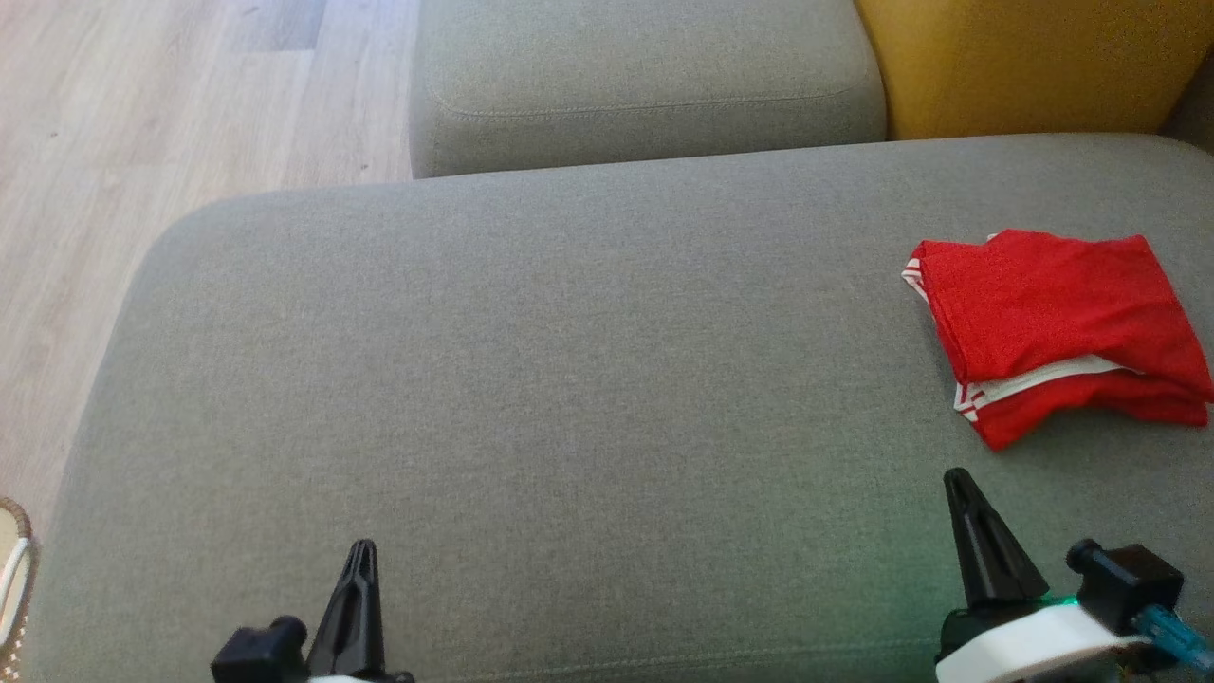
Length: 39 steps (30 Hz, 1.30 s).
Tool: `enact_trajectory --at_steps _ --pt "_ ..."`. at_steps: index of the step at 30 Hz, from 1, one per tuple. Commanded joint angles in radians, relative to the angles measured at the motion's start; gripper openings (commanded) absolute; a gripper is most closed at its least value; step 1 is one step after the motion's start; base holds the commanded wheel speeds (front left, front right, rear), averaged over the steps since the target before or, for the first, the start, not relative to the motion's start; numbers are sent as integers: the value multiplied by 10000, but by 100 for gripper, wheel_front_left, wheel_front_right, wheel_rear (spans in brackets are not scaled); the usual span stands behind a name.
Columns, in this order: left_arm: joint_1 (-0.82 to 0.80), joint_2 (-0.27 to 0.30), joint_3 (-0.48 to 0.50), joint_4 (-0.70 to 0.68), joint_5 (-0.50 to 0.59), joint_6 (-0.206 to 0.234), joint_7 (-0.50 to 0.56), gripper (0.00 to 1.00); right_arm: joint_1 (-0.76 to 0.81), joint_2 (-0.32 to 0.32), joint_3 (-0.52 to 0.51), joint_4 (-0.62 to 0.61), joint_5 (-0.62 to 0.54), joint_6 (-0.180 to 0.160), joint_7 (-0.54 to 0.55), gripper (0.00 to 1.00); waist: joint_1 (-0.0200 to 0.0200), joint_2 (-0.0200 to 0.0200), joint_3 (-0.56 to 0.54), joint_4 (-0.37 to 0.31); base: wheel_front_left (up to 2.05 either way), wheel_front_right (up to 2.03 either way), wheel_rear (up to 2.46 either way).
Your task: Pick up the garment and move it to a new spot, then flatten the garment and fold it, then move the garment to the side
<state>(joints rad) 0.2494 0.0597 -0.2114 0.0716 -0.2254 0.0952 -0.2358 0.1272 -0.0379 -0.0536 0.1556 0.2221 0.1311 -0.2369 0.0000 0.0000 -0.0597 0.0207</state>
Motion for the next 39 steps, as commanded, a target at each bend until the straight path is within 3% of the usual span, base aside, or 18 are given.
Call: enact_trajectory --at_steps 1,39 --pt "-410 44 117 -277 -312 -95 45 0 -399 -54 -22 -304 339 0 69 0 0 0 10 -2 0 0 0" --pt "-1439 222 802 431 -4854 -810 899 0 -1015 -125 -142 78 4678 -1 1105 0 0 0 204 -66 0 0 0"
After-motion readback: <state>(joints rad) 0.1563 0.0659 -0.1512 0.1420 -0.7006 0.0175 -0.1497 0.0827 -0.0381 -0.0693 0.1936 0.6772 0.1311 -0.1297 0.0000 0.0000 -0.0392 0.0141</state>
